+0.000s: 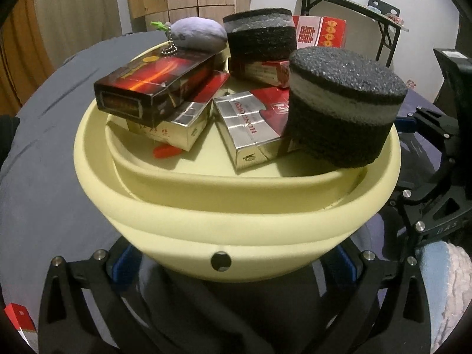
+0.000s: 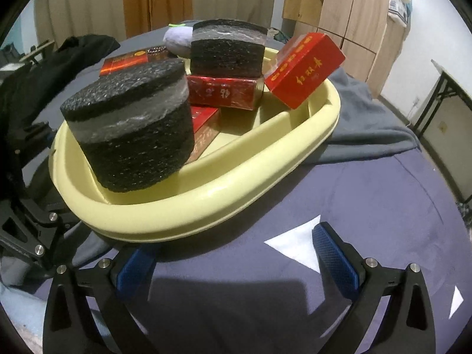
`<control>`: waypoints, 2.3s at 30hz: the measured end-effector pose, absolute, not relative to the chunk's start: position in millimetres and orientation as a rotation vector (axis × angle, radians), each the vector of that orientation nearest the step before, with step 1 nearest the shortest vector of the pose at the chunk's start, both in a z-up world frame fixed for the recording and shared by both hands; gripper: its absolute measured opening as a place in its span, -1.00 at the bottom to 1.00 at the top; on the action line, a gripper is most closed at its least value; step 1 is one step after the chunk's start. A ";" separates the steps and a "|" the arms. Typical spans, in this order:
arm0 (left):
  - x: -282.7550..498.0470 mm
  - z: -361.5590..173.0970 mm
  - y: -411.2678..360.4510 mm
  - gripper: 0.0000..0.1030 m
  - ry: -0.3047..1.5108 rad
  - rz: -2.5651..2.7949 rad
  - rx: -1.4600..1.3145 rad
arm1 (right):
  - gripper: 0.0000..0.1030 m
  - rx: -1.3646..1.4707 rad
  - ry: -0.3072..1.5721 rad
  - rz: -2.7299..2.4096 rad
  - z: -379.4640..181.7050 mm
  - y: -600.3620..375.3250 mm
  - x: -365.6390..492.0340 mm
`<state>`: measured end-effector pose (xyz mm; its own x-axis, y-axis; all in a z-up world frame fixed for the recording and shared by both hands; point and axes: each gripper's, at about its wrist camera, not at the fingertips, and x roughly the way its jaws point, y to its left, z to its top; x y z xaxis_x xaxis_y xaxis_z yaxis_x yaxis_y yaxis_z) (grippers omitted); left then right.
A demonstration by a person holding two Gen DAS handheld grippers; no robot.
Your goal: Organize rigid objects
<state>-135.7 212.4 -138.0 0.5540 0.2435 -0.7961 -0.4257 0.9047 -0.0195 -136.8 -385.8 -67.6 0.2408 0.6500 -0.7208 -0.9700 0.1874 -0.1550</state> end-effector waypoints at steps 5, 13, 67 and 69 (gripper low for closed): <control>-137.1 -139.3 209.2 1.00 0.901 0.399 -0.218 | 0.99 -0.682 0.570 1.229 -69.9 -383.0 -141.2; -136.5 -138.9 211.0 1.00 0.901 0.399 -0.219 | 0.99 -0.682 0.571 1.229 -71.5 -379.8 -128.9; -136.2 -138.8 211.1 1.00 0.902 0.400 -0.218 | 0.99 -0.678 0.571 1.232 -72.9 -376.0 -127.5; -136.2 -138.6 210.8 1.00 0.902 0.400 -0.218 | 0.99 -0.678 0.571 1.232 -72.9 -376.1 -127.5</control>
<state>-136.2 210.8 -138.6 0.5532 0.2446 -0.7964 -0.4254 0.9048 -0.0176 -127.5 -376.1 -72.9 0.2424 0.6513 -0.7191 -0.9697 0.1872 -0.1573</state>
